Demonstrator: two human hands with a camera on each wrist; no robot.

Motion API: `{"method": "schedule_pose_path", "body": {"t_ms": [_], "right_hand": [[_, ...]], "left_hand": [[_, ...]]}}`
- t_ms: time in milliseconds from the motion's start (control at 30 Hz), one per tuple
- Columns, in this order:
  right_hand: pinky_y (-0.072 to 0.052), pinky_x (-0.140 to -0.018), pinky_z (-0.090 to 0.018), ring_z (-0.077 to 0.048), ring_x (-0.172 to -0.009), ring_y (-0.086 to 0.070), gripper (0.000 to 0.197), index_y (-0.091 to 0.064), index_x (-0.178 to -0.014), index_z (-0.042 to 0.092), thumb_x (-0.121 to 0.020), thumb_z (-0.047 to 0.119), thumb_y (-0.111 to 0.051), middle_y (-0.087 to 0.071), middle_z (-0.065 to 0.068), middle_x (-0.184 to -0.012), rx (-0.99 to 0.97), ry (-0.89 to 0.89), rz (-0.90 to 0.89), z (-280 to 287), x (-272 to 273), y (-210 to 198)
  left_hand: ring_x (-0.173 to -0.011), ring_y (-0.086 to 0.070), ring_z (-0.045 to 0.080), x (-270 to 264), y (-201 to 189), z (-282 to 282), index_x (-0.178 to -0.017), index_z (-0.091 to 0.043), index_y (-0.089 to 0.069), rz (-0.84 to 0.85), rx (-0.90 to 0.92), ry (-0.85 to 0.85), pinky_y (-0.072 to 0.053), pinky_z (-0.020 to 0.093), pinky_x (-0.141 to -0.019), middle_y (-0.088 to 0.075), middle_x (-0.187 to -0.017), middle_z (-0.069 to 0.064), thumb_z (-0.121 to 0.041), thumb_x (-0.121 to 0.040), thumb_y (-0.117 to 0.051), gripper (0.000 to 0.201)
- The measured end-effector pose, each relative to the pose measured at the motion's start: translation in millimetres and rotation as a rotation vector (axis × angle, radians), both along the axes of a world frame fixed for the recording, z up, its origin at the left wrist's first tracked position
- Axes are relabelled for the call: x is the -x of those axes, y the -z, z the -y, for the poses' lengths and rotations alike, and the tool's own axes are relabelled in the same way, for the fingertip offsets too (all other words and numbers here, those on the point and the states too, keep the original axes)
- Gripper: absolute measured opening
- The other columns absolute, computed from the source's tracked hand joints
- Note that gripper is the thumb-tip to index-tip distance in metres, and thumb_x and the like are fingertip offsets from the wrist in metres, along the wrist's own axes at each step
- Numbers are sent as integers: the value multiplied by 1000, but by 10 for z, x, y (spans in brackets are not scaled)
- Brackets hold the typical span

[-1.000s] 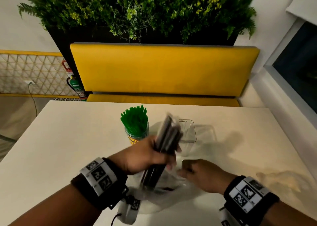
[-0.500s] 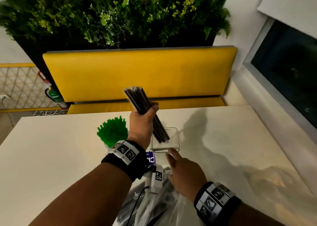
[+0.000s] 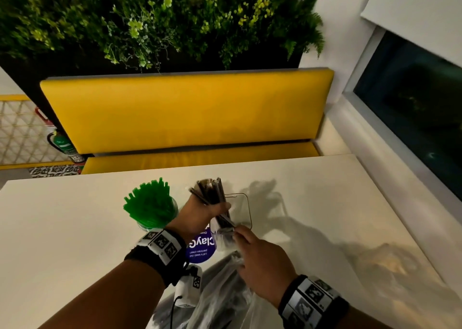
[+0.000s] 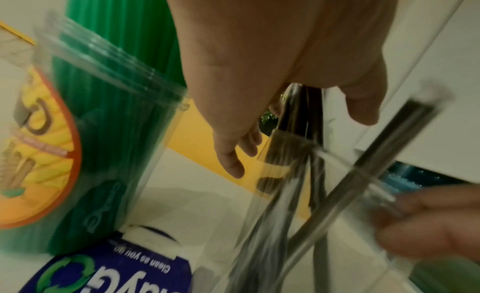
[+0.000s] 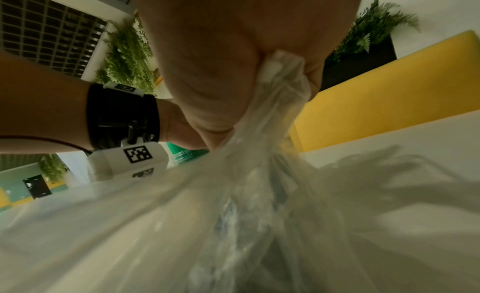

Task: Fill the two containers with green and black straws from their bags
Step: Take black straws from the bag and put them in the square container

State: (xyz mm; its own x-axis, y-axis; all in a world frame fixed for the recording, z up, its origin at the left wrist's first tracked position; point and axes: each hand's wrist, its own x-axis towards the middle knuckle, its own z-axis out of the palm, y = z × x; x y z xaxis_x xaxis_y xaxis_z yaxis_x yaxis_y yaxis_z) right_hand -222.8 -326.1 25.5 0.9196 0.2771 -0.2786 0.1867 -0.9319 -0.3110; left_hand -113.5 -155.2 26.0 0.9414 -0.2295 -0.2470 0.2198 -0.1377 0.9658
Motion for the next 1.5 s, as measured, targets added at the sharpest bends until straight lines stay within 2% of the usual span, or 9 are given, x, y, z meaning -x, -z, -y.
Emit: {"method": "schedule_pose_path", "body": {"t_ms": [133,233,433,667,800,933,1100,1233,1500], "right_hand": [[-56,-78,-37,-21,-92,-66,57,-34,-143,22,-91,26,-57,-17,13,-156,13,-9,13,-8,-9,6],[-53,-78,-35,-21,-95,-66,56,-36,-141,25,-90,28,-58,-18,14,-156,11,-12,27,-7,-8,-5],[-53,-89,-34,-18,-105,-64,60,-35,-145,24,-91,31,-60,-16,17,-158,7,-4,19,-11,6,-31],[-51,-75,-30,-19,-98,-66,54,-41,-137,29,-89,41,-61,-9,10,-160,19,-25,62,-18,62,-180],[-40,-69,-22,-16,-98,-64,51,-43,-132,32,-87,51,-59,-22,7,-150,25,-91,98,-36,160,-310],[-42,-64,-25,-21,-85,-64,17,-58,-100,27,-91,39,-50,-58,6,-101,16,-108,72,-89,197,-374],[-45,-64,-29,-16,-75,-58,9,-54,-93,31,-97,37,-49,-67,6,-89,-152,-11,-37,-240,172,-342],[-48,-67,-33,-19,-78,-62,9,-53,-98,30,-100,35,-46,-69,2,-91,-302,-28,-121,-313,163,-341],[-54,-72,-43,-13,-70,-60,6,-45,-94,38,-99,39,-48,-64,6,-77,-570,-6,-105,-375,201,-464]], "left_hand": [[-137,-39,9,19,-167,61,-151,-34,-27,408,-280,35,-39,31,-110,-35,-156,-6,-33,-93,-68,71],[-134,-50,23,30,-103,173,-146,-24,-42,670,-665,325,-47,42,-105,-27,-161,-1,-34,-96,-59,54],[-146,-33,25,8,-188,69,-151,-33,-31,689,-776,296,-40,46,-111,-13,-167,-4,-43,-92,-58,65],[-122,-60,17,196,-655,-115,-145,-45,-40,649,-757,338,-54,34,-87,3,-166,-18,-49,-88,-66,62],[-78,-66,13,646,-1085,-273,-120,-33,-63,989,-838,106,-53,27,-60,-51,-146,-4,-44,-92,-59,31],[-64,-55,10,1300,-986,-338,-85,-23,-61,823,-669,486,-49,32,-59,-62,-77,-7,-32,-94,-51,16],[-102,-58,0,1626,-354,-307,-116,-19,-66,371,-540,673,-45,16,-95,-65,-119,-6,-22,-98,-51,24],[-115,-56,25,1600,144,-300,-122,-12,-61,470,-867,455,-47,36,-100,-58,-128,7,-33,-100,-42,35],[-80,-63,16,1683,200,-320,-100,-26,-62,678,-845,371,-56,31,-56,-65,-102,-1,-44,-90,-57,21]]}}
